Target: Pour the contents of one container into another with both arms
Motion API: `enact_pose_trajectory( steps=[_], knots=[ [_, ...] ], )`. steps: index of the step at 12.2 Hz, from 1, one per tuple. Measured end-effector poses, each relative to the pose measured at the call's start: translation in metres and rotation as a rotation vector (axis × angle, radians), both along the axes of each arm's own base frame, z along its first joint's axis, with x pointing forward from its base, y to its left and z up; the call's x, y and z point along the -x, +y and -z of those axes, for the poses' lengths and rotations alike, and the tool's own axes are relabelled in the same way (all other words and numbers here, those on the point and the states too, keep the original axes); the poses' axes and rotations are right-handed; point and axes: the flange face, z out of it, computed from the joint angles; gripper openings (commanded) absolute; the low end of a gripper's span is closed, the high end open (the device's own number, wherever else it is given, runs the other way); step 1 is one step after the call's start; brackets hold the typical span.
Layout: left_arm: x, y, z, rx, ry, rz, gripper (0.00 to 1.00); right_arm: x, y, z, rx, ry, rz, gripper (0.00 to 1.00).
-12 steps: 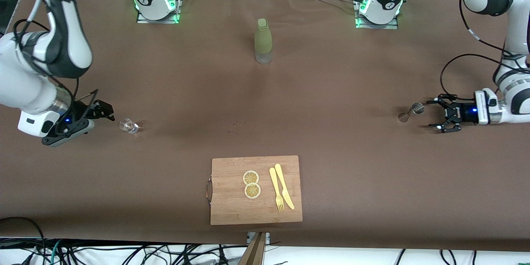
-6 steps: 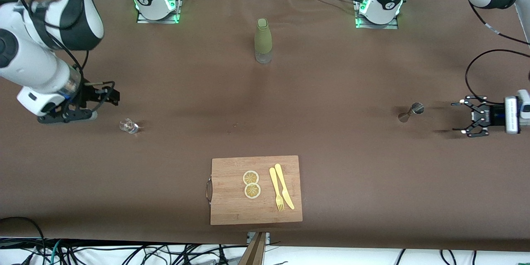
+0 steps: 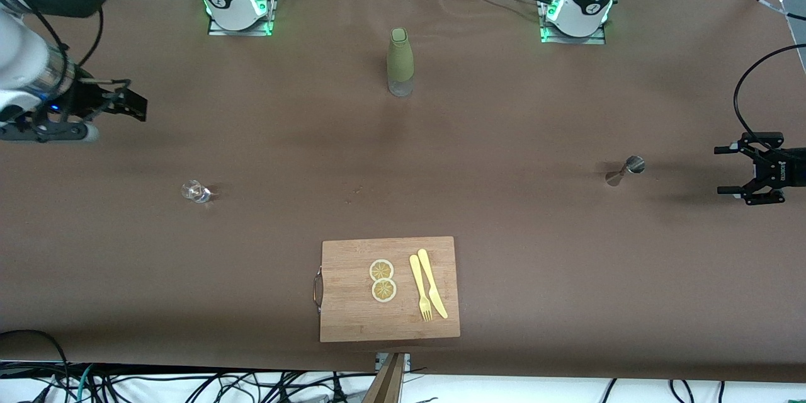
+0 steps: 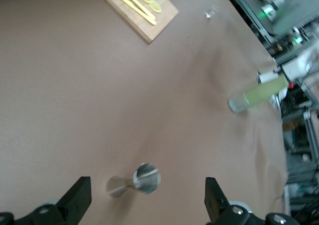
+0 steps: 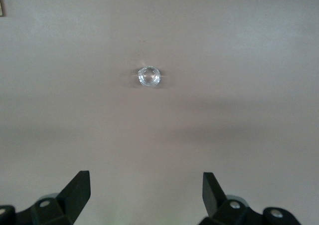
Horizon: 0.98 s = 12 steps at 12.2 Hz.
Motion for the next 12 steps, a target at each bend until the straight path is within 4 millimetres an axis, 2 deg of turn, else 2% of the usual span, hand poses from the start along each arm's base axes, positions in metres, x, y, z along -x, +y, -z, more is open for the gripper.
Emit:
enact_pose_trajectory(
  steps=[4,8,10,12],
  knots=[
    [-0.014,-0.052,-0.05,-0.15,0.22,-0.169,1.0,0.011,-0.005,-0.025,-0.005,0.009,0.019,1.0],
    [-0.034,-0.115,-0.091,-0.355,0.233,-0.264,1.0,0.018,-0.004,-0.061,-0.029,-0.002,0.056,1.0],
    [-0.039,-0.146,-0.103,-0.44,0.257,-0.304,1.0,0.018,-0.005,-0.068,-0.032,-0.013,0.072,1.0],
    [-0.042,-0.175,-0.105,-0.54,0.299,-0.347,1.0,0.018,-0.006,-0.068,-0.04,-0.013,0.078,1.0]
  ],
)
